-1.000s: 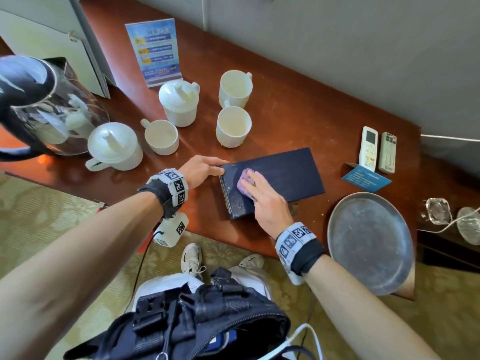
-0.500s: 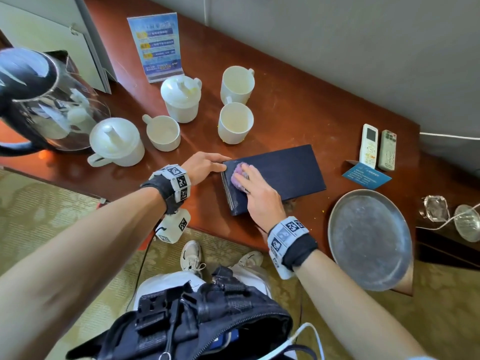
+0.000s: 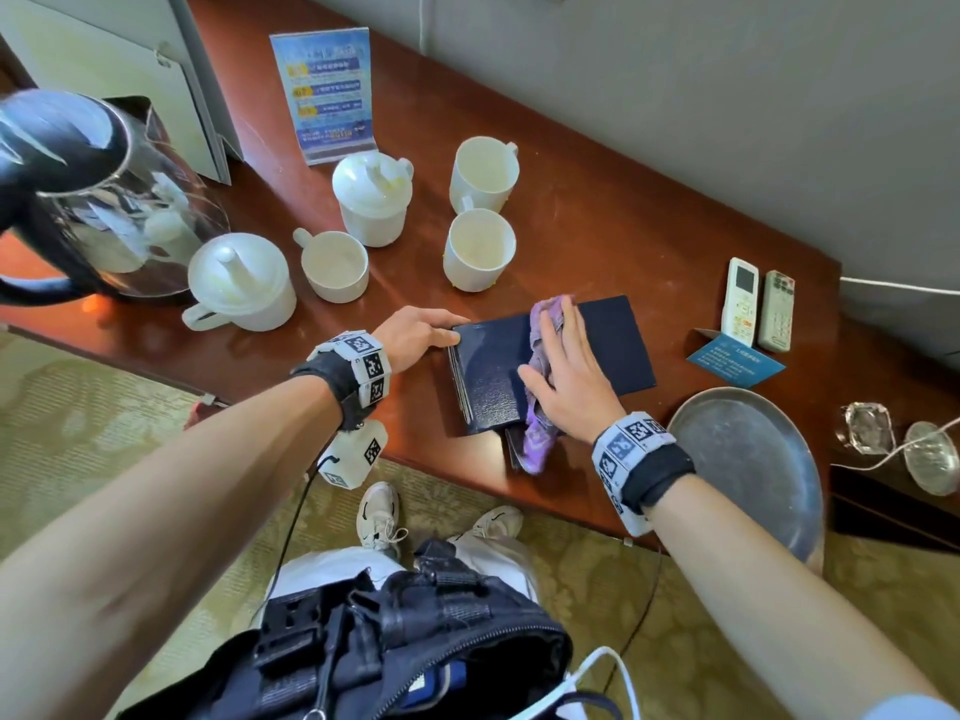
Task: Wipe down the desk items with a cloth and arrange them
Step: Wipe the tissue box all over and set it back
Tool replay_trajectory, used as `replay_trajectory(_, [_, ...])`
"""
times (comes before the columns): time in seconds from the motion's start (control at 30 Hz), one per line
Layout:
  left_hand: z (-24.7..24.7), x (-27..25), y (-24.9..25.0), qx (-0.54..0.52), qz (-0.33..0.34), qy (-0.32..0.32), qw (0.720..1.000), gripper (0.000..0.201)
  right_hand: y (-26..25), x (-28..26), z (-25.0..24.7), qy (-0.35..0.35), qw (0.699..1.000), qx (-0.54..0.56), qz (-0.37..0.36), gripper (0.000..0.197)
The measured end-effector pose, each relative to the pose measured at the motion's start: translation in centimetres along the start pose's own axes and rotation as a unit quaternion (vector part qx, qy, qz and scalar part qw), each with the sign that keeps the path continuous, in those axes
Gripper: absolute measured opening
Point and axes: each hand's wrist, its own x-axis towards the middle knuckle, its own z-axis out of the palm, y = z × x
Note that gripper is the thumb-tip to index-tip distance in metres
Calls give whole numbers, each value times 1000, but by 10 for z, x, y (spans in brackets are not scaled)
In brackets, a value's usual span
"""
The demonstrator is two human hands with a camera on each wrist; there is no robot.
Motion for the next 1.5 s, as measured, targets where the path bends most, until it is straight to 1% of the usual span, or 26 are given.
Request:
replay_trajectory(0.07, [-1,0,0,-4,2,-4,1000,34,-8,3,5,33,997,-55,-33,46])
replay_trajectory(0.1, [-1,0,0,-3,2,-5,1000,34,-12,5,14,25,997,-67,-26,39])
replay_trajectory(0.13, [-2,0,0,-2,2,-5,1000,33,-18,8,22,18,995,-93,-33,39])
replay_trajectory(0.17, [-2,-1,1,0,3,-6,1000,33,-26,8,32,20,992,-119,-46,44])
replay_trajectory(0.2, [-3,-1,1,0,3,-10,1000,32,-36,6,43,3,989,-137,-59,51])
replay_trajectory(0.23, [-3,-1,1,1,5,-16,1000,32,-44,0,55,7,984,-156,-83,57])
replay_trajectory(0.3, [-3,1,0,8,2,-19,1000,32,-53,-12,64,-12,979,-170,-115,61])
replay_trajectory(0.33, [-4,2,-1,12,-3,-13,1000,32,-52,-13,62,-11,978,-168,-125,61])
replay_trajectory(0.43, [-5,2,-4,26,-6,4,1000,32,-48,2,53,20,983,-121,-137,62])
replay_trajectory(0.47, [-5,1,-4,26,-5,2,1000,31,-51,8,49,25,984,-111,-135,63])
replay_trajectory(0.53, [-3,-2,-6,18,-6,-4,1000,31,-59,18,46,44,991,-55,-114,63])
replay_trajectory(0.6, [-4,-4,-8,9,-7,-17,1000,39,-64,21,43,62,993,-24,-100,63])
replay_trajectory(0.67, [-5,-7,-7,27,-7,-37,999,51,-59,11,41,55,991,-37,-119,67])
replay_trajectory(0.73, [-5,-9,-5,73,-7,-48,996,58,-49,-5,43,25,987,-60,-149,71])
replay_trajectory(0.77, [-4,-10,-4,104,-8,-45,993,61,-46,-11,44,16,987,-52,-153,72])
replay_trajectory(0.87, [-1,-14,-6,164,-18,-44,985,74,-44,-6,43,27,986,-40,-158,71])
replay_trajectory(0.97, [4,-19,-12,189,-12,-67,980,91,-53,12,39,26,991,15,-128,66])
replay_trajectory(1.03, [7,-22,-16,209,-11,-64,976,105,-58,18,37,24,993,54,-102,65])
replay_trajectory(1.07, [8,-22,-17,214,-16,-62,975,112,-59,20,37,25,994,60,-93,65])
replay_trajectory(1.13, [10,-21,-20,229,-31,-59,971,116,-59,17,38,25,994,52,-93,68])
replay_trajectory(1.23, [12,-19,-23,250,-52,-49,966,118,-50,-5,40,25,988,6,-155,75])
replay_trajectory(1.3, [12,-20,-23,256,-54,-48,964,118,-39,-19,41,22,980,-3,-198,79])
replay_trajectory(1.33, [12,-20,-23,255,-55,-48,964,118,-34,-20,40,25,980,3,-197,82])
replay_trajectory(1.37, [11,-21,-23,252,-56,-50,965,117,-31,-19,40,35,984,19,-173,83])
replay_trajectory(1.43, [11,-24,-20,248,-54,-43,966,118,-23,-9,36,71,992,74,-80,80])
replay_trajectory(1.5, [12,-27,-17,246,-40,-31,968,120,-9,0,27,110,988,105,15,74])
